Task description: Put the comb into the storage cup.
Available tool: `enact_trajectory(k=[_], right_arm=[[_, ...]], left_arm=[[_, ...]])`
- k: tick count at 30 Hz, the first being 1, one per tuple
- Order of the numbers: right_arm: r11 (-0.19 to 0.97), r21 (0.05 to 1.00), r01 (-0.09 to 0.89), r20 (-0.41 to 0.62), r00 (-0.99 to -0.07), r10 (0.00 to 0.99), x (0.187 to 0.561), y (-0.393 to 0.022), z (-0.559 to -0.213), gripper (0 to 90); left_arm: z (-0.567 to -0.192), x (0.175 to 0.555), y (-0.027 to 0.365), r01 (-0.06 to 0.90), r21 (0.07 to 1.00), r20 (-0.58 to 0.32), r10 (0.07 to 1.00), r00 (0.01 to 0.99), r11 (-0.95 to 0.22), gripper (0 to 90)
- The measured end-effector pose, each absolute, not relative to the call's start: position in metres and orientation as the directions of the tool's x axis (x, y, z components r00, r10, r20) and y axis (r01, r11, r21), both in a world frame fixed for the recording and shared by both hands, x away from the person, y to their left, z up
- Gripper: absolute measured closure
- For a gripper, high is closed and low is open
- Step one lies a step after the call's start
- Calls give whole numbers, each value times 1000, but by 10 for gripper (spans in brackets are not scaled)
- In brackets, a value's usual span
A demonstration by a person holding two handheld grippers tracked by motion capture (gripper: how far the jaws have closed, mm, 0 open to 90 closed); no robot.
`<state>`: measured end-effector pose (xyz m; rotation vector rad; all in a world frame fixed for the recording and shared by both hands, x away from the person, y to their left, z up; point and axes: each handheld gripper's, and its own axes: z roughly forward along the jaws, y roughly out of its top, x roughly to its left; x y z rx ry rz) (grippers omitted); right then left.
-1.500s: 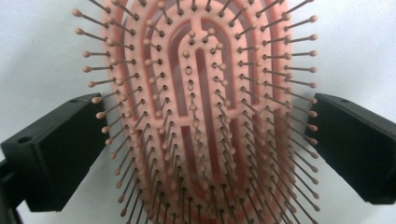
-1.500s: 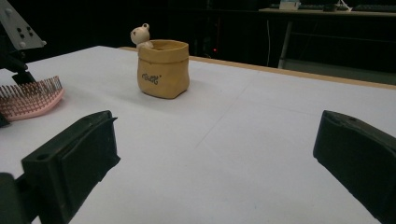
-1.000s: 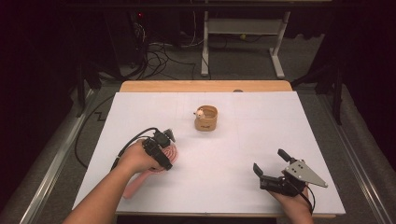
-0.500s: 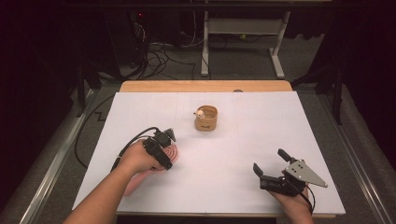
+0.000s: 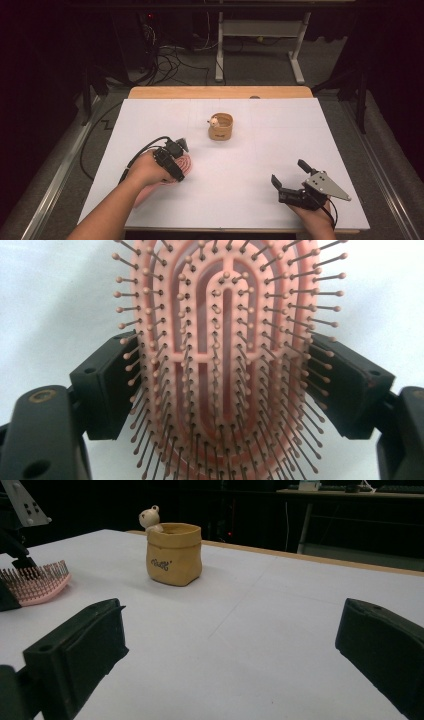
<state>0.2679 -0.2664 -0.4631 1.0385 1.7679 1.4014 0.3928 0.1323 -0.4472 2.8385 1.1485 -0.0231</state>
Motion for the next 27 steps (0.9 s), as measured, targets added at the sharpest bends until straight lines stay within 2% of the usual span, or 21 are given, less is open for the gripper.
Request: enact_trajectory(k=[27], right_arm=[[113, 975, 189, -10, -475, 880, 268, -267, -463, 4]], left_arm=[[-444, 391, 133, 688, 82, -49, 687, 725, -721, 200]])
